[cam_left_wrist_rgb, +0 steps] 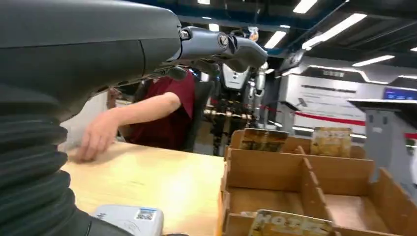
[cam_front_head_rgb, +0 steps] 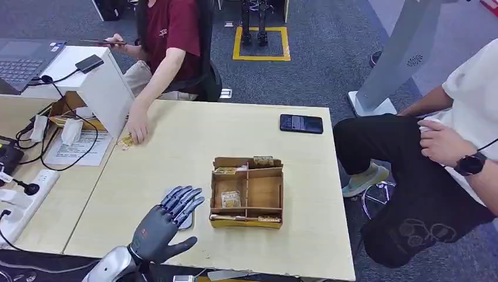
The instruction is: Pass the card to the sensor for recognition and then transmit it.
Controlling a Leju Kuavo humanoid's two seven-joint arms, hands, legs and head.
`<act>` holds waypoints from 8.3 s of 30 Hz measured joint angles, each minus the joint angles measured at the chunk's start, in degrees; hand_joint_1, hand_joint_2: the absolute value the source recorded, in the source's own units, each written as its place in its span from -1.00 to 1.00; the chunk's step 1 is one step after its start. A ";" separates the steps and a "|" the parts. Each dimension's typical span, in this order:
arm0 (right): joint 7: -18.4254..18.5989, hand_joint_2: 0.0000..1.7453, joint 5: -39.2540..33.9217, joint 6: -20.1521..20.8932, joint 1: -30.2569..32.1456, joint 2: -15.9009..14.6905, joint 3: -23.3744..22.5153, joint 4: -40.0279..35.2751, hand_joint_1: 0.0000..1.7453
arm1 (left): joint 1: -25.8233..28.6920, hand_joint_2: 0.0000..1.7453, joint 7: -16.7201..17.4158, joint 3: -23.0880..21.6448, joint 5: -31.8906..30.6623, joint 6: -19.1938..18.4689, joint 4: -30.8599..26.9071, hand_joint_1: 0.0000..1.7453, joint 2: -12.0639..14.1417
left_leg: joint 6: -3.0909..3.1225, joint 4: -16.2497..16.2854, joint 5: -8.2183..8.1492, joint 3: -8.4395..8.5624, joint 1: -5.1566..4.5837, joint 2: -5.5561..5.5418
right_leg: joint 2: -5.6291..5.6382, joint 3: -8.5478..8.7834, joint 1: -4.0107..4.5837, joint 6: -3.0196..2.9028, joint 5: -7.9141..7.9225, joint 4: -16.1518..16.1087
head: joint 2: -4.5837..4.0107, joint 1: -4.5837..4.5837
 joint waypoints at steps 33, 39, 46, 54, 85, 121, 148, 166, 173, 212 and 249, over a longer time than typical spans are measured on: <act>0.37 1.00 -0.09 -0.09 -0.19 -0.26 0.07 0.00 -1.00 | -1.93 1.00 1.23 -0.85 -0.09 3.91 7.48 -1.00 0.74 | 0.00 0.00 0.00 -0.01 0.00 0.00 | 0.00 0.00 0.00 0.00 0.00 0.00 | 0.00 0.00; 0.39 1.00 -0.11 -0.07 -0.17 -0.42 0.07 0.00 -1.00 | -1.35 1.00 0.60 -0.83 0.56 4.44 7.35 -1.00 1.14 | 0.00 0.00 0.00 -0.02 0.00 0.00 | 0.00 0.00 0.00 0.00 0.00 0.00 | 0.00 0.00; 0.33 1.00 -0.13 -0.02 -0.19 -0.42 0.07 0.00 -1.00 | -0.87 1.00 -0.65 -0.83 1.13 4.22 6.95 -1.00 1.44 | 0.00 0.00 0.00 -0.01 0.00 -0.01 | -0.01 0.01 0.00 0.00 0.00 0.00 | 0.00 0.00; 0.33 1.00 -0.15 -0.02 -0.19 -0.44 0.09 0.00 -1.00 | -0.64 1.00 -0.65 -0.83 1.13 4.22 6.87 -1.00 1.46 | 0.00 0.00 0.00 -0.01 0.00 -0.01 | -0.01 0.01 0.00 0.00 0.00 0.00 | 0.02 0.00; 0.48 1.00 0.44 0.15 -0.64 -0.42 1.77 0.00 -1.00 | -1.71 1.00 -4.69 -4.66 6.40 0.05 10.16 -1.00 -2.82 | 0.00 0.00 0.00 0.00 0.00 0.00 | 0.00 0.00 0.00 0.00 0.01 0.00 | 0.02 0.00; 0.77 1.00 0.44 0.15 -0.79 -0.42 3.04 0.00 -1.00 | -3.19 1.00 -1.68 -4.59 5.07 3.02 15.63 -1.00 -5.33 | 0.00 0.00 0.00 0.00 -0.01 0.00 | 0.00 0.00 0.00 0.00 0.01 0.00 | 0.02 0.00; 1.16 1.00 0.44 0.17 -0.87 -0.42 3.34 0.00 -1.00 | -4.50 1.00 -1.06 -4.26 5.04 3.09 17.16 -1.00 -6.23 | 0.00 0.00 0.00 0.00 0.00 0.00 | 0.00 0.00 0.00 0.00 0.01 0.00 | 0.00 0.00; 1.20 1.00 0.44 0.18 -0.88 -0.42 4.17 0.00 -1.00 | -5.01 1.00 -0.47 -4.07 5.20 3.28 18.58 -1.00 -6.67 | 0.00 0.00 0.00 -0.01 0.00 0.00 | 0.00 0.00 0.00 0.00 0.01 0.00 | 0.02 0.00; 1.18 1.00 0.39 0.20 -0.87 -0.42 4.20 0.00 -1.00 | -4.98 1.00 -1.35 -4.07 6.42 2.93 18.60 -1.00 -7.01 | 0.00 0.00 0.00 -0.01 0.00 -0.01 | -0.01 0.00 0.00 0.00 0.01 0.00 | 0.00 0.00; 1.18 1.00 -0.18 0.17 -0.90 -0.42 4.63 0.00 -1.00 | -5.52 1.00 -1.15 -3.87 8.08 0.99 19.67 1.00 -7.72 | 0.00 0.00 0.00 0.00 0.00 -0.02 | -0.02 0.01 0.00 0.00 0.01 0.00 | 0.00 0.00; 0.59 1.00 -0.63 -0.02 -0.93 -0.42 5.35 0.00 -1.00 | -4.42 1.00 -1.33 -0.70 8.06 3.78 19.72 -1.00 -7.69 | 0.00 0.00 0.00 -0.01 -0.01 -0.03 | -0.02 0.01 0.00 0.00 0.01 0.00 | 0.00 0.00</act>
